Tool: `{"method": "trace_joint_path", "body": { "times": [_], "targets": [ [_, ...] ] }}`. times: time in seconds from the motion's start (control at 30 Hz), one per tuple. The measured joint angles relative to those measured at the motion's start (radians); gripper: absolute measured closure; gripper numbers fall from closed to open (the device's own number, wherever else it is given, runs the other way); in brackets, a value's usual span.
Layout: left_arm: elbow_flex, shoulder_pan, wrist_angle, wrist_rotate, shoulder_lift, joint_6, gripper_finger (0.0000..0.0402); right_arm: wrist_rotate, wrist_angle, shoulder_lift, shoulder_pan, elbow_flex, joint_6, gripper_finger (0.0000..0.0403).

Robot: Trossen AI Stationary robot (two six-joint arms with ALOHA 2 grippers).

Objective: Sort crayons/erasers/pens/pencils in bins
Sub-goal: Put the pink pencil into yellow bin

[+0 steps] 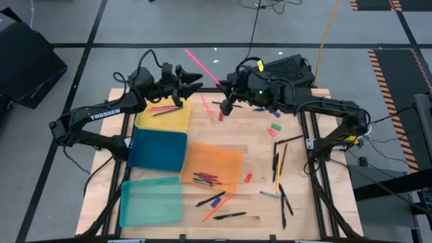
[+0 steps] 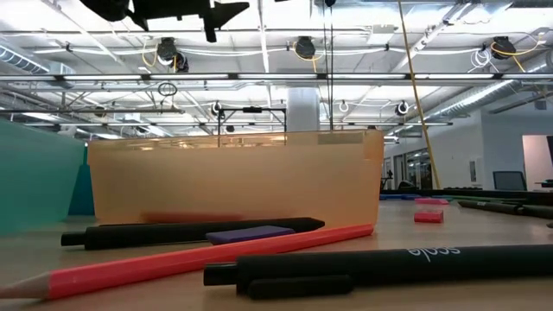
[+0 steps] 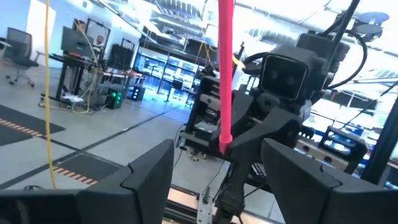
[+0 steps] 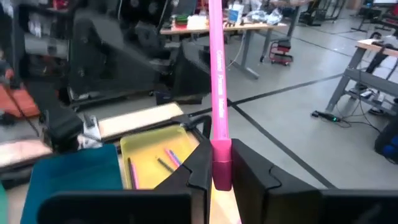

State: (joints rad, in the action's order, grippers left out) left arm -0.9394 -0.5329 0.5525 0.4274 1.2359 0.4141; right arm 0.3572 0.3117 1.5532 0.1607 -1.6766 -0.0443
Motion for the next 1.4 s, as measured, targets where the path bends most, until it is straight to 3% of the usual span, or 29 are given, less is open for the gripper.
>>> {"method": "trace_joint_path", "body": {
  "times": [0.33, 0.43, 0.63, 0.77, 0.9, 1.0, 1.2, 1.3, 1.4],
  "targets": [
    [0.000, 0.051, 0.047, -0.045, 0.008, 0.003, 0.0164, -0.151, -0.272, 0.003, -0.002, 0.197, -0.058, 0.0367],
    [0.000, 0.058, 0.052, -0.045, 0.008, 0.020, 0.0207, -0.151, -0.333, 0.003, -0.002, 0.224, -0.058, 0.0367],
    [0.000, 0.059, 0.044, -0.089, 0.008, 0.048, 0.0375, -0.149, -0.353, -0.017, 0.003, 0.228, -0.013, 0.0367],
    [0.000, 0.060, 0.042, -0.141, 0.008, 0.070, 0.0381, -0.145, -0.351, -0.022, 0.005, 0.228, 0.039, 0.0360],
    [-0.006, 0.059, -0.002, -0.195, 0.006, 0.071, 0.0382, -0.144, -0.333, -0.027, 0.005, 0.228, 0.120, 0.0317],
    [-0.077, 0.054, -0.239, -0.280, 0.008, 0.005, 0.0383, -0.158, -0.280, -0.058, 0.008, 0.230, 0.166, 0.0265],
    [-0.379, 0.002, -1.077, -0.476, 0.028, -0.228, 0.0383, -0.190, -0.087, -0.143, 0.066, 0.227, 0.207, 0.0172],
    [-0.430, -0.054, -1.394, -0.559, 0.048, -0.292, 0.0383, -0.258, -0.009, -0.150, 0.107, 0.227, 0.154, 0.0152],
    [-0.415, -0.108, -1.548, -0.580, 0.055, -0.330, 0.0383, -0.260, 0.047, -0.113, 0.128, 0.226, 0.083, 0.0148]
  ]
}}
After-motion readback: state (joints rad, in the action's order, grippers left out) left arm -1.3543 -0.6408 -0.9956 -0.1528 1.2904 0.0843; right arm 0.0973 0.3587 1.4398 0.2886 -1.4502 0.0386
